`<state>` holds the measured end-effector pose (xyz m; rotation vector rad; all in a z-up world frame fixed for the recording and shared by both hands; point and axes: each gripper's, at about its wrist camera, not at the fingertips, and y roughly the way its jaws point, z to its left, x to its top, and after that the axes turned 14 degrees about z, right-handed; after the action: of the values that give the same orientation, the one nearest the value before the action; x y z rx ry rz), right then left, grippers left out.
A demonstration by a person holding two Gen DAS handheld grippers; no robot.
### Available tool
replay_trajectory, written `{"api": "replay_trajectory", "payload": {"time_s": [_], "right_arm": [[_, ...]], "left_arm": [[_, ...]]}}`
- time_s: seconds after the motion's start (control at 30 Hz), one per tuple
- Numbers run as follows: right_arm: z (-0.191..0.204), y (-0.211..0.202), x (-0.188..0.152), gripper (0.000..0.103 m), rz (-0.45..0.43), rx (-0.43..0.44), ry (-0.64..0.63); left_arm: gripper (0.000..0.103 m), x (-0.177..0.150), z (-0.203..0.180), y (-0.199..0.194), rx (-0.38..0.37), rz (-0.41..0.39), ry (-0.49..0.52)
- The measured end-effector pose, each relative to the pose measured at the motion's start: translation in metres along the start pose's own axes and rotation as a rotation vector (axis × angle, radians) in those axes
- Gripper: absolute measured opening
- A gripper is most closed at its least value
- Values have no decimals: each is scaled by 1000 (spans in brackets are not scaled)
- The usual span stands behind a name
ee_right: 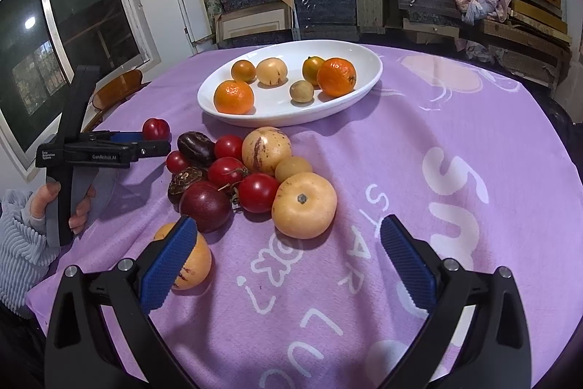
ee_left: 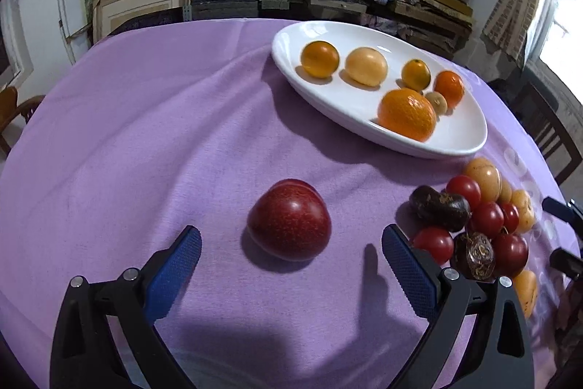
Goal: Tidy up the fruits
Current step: 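Grasp the dark red plum with the left tool while the right tool grasps a round pale yellow pear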
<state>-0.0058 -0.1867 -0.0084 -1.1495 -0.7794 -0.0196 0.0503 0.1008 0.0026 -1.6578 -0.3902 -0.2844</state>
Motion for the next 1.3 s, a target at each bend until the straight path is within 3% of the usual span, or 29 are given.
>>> {"api": "replay_trajectory", "payload": {"time_s": [0.2,0.3,0.43,0.47,0.53,0.57,0.6,0.67,0.9,1.07,1.3], "right_arm": [[1,2,1,99,7,10,-2],[5,13,5,99,64,16,-22],[15,17,12,98,53,-40,-82],[16,18,14,95,49,-57,-92],[11,20,18,77,50,-57,-86],[8,22,21,63,59,-47,-75],[3,24,22,57,70,-34,-57],[-6,26,23,56,81,-3,-25],[-11,30,24,55,101,-14,-5],[-21,33,24,42,120,-59,39],[-5,37,28,42,118,-152,-40]], "left_arm": [[100,2,-6,0,43,13,15],[100,3,-10,2,85,27,36],[100,3,-13,4,107,34,47],[100,3,-13,4,112,36,49],[100,3,-15,5,118,38,53],[100,3,-14,6,117,37,52],[100,3,-14,6,118,37,53],[100,3,-15,6,118,37,53],[100,3,-14,6,118,37,53],[100,3,-15,6,119,37,53],[100,3,-15,6,119,36,53]]}}
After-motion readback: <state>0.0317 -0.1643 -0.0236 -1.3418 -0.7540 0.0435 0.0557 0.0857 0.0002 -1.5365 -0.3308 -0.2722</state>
